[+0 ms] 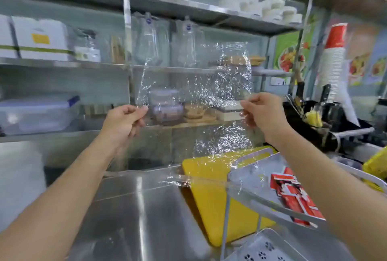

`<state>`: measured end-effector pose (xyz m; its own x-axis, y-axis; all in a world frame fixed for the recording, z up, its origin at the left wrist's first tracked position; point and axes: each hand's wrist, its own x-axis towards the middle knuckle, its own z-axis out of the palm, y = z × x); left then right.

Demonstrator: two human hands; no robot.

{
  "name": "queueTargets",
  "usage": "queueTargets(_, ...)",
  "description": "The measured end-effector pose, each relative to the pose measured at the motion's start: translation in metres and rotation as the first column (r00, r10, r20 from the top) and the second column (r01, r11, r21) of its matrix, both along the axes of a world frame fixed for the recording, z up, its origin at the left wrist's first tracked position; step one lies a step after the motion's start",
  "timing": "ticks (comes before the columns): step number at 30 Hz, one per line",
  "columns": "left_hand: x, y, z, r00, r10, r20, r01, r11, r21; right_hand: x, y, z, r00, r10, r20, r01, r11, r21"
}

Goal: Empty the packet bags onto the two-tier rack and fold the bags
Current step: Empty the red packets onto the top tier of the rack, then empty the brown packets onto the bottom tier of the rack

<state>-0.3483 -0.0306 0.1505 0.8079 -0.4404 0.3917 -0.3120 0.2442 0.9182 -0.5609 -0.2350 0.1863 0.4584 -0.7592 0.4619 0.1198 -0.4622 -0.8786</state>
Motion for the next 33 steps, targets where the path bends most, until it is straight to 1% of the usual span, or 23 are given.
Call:
queueTargets(2, 0.015, 0.030, -0.023, 0.997, 0.068, -0.045, -0.068, 0.998, 0.013, 0.031, 0.014, -0.012, 0.995, 0.003, -0.101, -0.007, 0.999, -0.040)
queueTargets(4, 0.026, 0.056, -0.048, 0.987, 0.145, -0.070, -0.141, 0.988, 0.059, 0.059, 0.029, -0.029, 0.975, -0.029, -0.218, 0.006, 0.995, -0.104)
queueTargets(8, 0.039, 0.099, -0.098, 0.957, 0.279, -0.077, -0.263, 0.950, 0.169, 0.105, 0.058, -0.081, 0.899, -0.071, -0.432, -0.011, 0.983, -0.184)
queueTargets(10, 0.044, 0.117, -0.123, 0.936, 0.340, -0.094, -0.313, 0.923, 0.225, 0.121, 0.069, -0.108, 0.859, -0.059, -0.508, -0.052, 0.978, -0.202)
queueTargets(13, 0.046, 0.133, -0.160, 0.919, 0.376, -0.120, -0.324, 0.893, 0.314, 0.136, 0.079, -0.149, 0.812, -0.019, -0.584, -0.096, 0.982, -0.165)
queueTargets(17, 0.039, 0.138, -0.210, 0.909, 0.379, -0.171, -0.283, 0.865, 0.415, 0.139, 0.081, -0.212, 0.721, 0.004, -0.693, -0.091, 0.992, -0.089)
queueTargets(19, 0.037, 0.134, -0.235, 0.913, 0.346, -0.217, -0.224, 0.868, 0.442, 0.134, 0.079, -0.239, 0.666, -0.021, -0.745, -0.063, 0.994, -0.085)
queueTargets(22, 0.034, 0.123, -0.268, 0.906, 0.305, -0.294, -0.143, 0.874, 0.464, 0.128, 0.071, -0.276, 0.586, -0.006, -0.810, -0.037, 0.999, -0.035)
queueTargets(24, 0.031, 0.116, -0.286, 0.902, 0.285, -0.324, -0.096, 0.865, 0.493, 0.124, 0.065, -0.297, 0.531, -0.018, -0.847, -0.016, 0.999, -0.032)
queueTargets(26, 0.026, 0.111, -0.302, 0.902, 0.266, -0.339, -0.045, 0.841, 0.540, 0.119, 0.059, -0.315, 0.471, -0.053, -0.881, -0.013, 0.998, -0.067)
queueTargets(29, 0.021, 0.108, -0.325, 0.905, 0.269, -0.329, 0.009, 0.762, 0.648, 0.111, 0.057, -0.331, 0.374, -0.103, -0.922, -0.032, 0.992, -0.123)
queueTargets(32, 0.017, 0.109, -0.341, 0.934, 0.233, -0.271, 0.078, 0.607, 0.791, 0.107, 0.054, -0.343, 0.280, -0.148, -0.949, -0.046, 0.985, -0.167)
queueTargets(33, 0.016, 0.110, -0.343, 0.936, 0.230, -0.266, 0.089, 0.575, 0.813, 0.105, 0.053, -0.346, 0.263, -0.154, -0.952, -0.052, 0.983, -0.174)
